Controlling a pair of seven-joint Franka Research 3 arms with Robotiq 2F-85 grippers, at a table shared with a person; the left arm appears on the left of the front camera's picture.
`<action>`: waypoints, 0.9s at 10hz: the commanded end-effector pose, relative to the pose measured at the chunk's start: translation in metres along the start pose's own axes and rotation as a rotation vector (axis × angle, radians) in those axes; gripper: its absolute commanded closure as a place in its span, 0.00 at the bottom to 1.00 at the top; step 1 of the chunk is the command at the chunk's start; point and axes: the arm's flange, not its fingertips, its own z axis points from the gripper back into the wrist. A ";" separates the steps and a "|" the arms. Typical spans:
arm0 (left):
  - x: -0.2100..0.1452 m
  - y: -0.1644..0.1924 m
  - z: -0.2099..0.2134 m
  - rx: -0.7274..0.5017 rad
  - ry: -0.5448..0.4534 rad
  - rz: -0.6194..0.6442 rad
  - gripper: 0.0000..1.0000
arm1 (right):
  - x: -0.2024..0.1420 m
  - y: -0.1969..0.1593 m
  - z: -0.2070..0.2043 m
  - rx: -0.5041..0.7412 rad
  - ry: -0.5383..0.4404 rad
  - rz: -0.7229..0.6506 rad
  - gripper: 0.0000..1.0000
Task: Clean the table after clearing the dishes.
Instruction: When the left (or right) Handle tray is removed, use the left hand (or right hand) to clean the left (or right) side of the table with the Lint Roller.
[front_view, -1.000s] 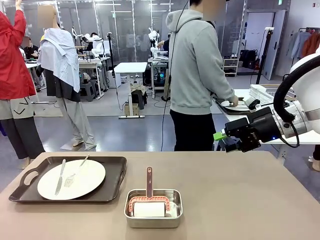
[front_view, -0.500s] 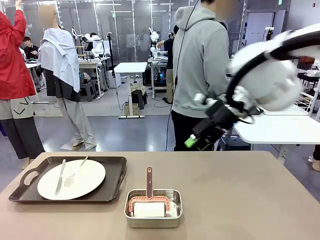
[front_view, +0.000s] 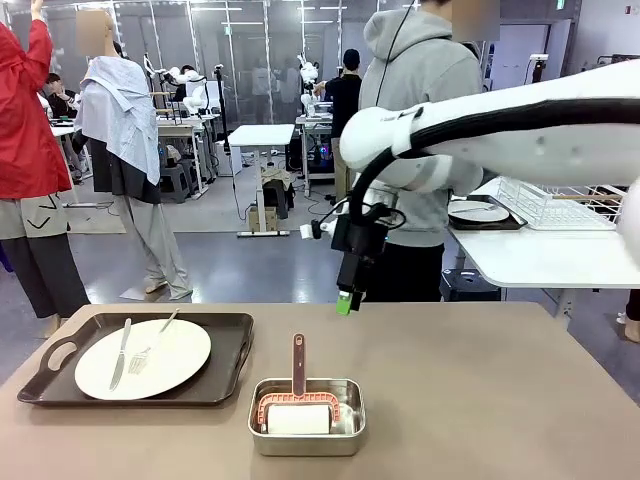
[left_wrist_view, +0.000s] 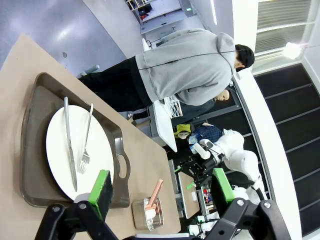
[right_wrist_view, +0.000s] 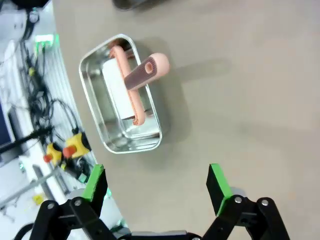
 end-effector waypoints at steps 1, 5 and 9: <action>0.004 -0.001 0.002 -0.020 -0.010 -0.002 0.00 | 0.043 -0.016 0.010 0.060 0.089 0.063 0.00; 0.004 -0.001 0.002 -0.020 -0.010 -0.002 0.00 | 0.062 -0.017 -0.044 0.099 0.148 0.218 0.00; 0.004 -0.001 0.002 -0.020 -0.010 -0.002 0.00 | 0.057 -0.014 -0.060 0.124 0.142 0.180 0.00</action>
